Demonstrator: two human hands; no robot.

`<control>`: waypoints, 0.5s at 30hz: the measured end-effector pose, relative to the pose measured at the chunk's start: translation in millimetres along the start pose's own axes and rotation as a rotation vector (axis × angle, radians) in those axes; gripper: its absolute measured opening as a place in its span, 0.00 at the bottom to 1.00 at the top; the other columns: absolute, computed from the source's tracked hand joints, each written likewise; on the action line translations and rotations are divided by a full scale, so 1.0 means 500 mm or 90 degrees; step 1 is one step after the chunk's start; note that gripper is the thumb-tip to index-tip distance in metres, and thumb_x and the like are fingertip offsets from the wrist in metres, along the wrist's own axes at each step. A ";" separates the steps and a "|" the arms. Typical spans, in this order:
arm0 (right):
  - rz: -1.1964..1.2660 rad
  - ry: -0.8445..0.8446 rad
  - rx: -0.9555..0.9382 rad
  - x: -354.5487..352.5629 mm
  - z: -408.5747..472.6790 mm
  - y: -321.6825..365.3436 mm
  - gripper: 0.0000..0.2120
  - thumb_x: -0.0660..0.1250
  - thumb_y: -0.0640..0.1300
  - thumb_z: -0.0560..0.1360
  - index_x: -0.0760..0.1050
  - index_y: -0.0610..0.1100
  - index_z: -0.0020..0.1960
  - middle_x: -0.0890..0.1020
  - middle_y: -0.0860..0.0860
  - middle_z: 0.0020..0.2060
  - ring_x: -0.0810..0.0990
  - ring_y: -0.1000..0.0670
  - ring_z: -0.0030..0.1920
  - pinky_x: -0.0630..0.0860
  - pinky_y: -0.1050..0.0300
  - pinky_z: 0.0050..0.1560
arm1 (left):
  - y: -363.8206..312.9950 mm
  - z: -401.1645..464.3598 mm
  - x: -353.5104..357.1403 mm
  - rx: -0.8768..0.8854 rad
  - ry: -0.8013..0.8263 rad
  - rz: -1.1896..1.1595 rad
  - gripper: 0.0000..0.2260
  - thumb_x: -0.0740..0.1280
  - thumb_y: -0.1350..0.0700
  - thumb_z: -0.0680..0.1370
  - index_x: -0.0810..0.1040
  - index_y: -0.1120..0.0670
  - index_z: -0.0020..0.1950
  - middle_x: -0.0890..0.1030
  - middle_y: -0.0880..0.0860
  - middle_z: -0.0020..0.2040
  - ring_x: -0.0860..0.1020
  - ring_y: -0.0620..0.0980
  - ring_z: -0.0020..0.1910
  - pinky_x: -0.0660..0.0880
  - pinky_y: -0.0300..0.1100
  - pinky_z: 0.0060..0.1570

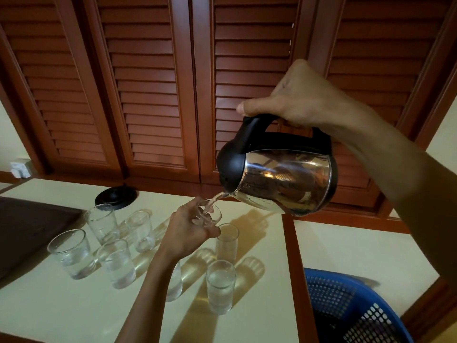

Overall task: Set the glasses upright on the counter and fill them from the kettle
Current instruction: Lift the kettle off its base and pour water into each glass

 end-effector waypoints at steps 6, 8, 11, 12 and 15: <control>0.018 -0.002 0.021 0.005 -0.001 -0.004 0.24 0.79 0.59 0.68 0.74 0.43 0.29 0.62 0.58 0.13 0.60 0.56 0.16 0.60 0.65 0.22 | -0.003 0.001 -0.003 -0.006 -0.008 -0.046 0.16 0.74 0.54 0.57 0.79 0.43 0.43 0.83 0.46 0.34 0.77 0.45 0.30 0.74 0.46 0.37; 0.037 -0.019 0.035 0.005 -0.004 -0.014 0.24 0.79 0.59 0.68 0.74 0.43 0.29 0.64 0.58 0.14 0.61 0.56 0.16 0.60 0.66 0.21 | -0.008 0.001 -0.006 -0.012 -0.005 -0.090 0.16 0.76 0.60 0.61 0.80 0.46 0.45 0.82 0.49 0.34 0.75 0.47 0.29 0.72 0.45 0.35; 0.102 -0.067 0.081 0.001 -0.018 -0.040 0.22 0.79 0.58 0.68 0.78 0.42 0.30 0.69 0.56 0.16 0.64 0.56 0.17 0.62 0.65 0.21 | -0.021 0.000 -0.012 -0.026 0.015 -0.170 0.16 0.75 0.71 0.68 0.79 0.58 0.52 0.78 0.61 0.36 0.73 0.52 0.35 0.70 0.40 0.31; 0.138 -0.084 0.104 0.000 -0.025 -0.052 0.22 0.79 0.58 0.68 0.77 0.43 0.29 0.70 0.54 0.16 0.65 0.56 0.16 0.62 0.65 0.20 | -0.025 0.003 -0.016 -0.027 0.012 -0.187 0.15 0.75 0.71 0.69 0.79 0.58 0.52 0.78 0.60 0.37 0.74 0.52 0.35 0.70 0.39 0.32; 0.263 -0.135 0.181 -0.001 -0.053 -0.098 0.21 0.80 0.60 0.66 0.79 0.43 0.31 0.74 0.53 0.19 0.66 0.55 0.18 0.61 0.64 0.20 | -0.041 0.012 -0.032 -0.023 -0.013 -0.238 0.17 0.79 0.67 0.64 0.81 0.58 0.49 0.83 0.56 0.39 0.80 0.52 0.37 0.75 0.43 0.40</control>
Point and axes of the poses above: each hand's wrist, its own z-axis towards the middle knuckle, its own x-axis out of the palm, y = z × x, the point moved 6 cm from there along z, towards the middle knuckle
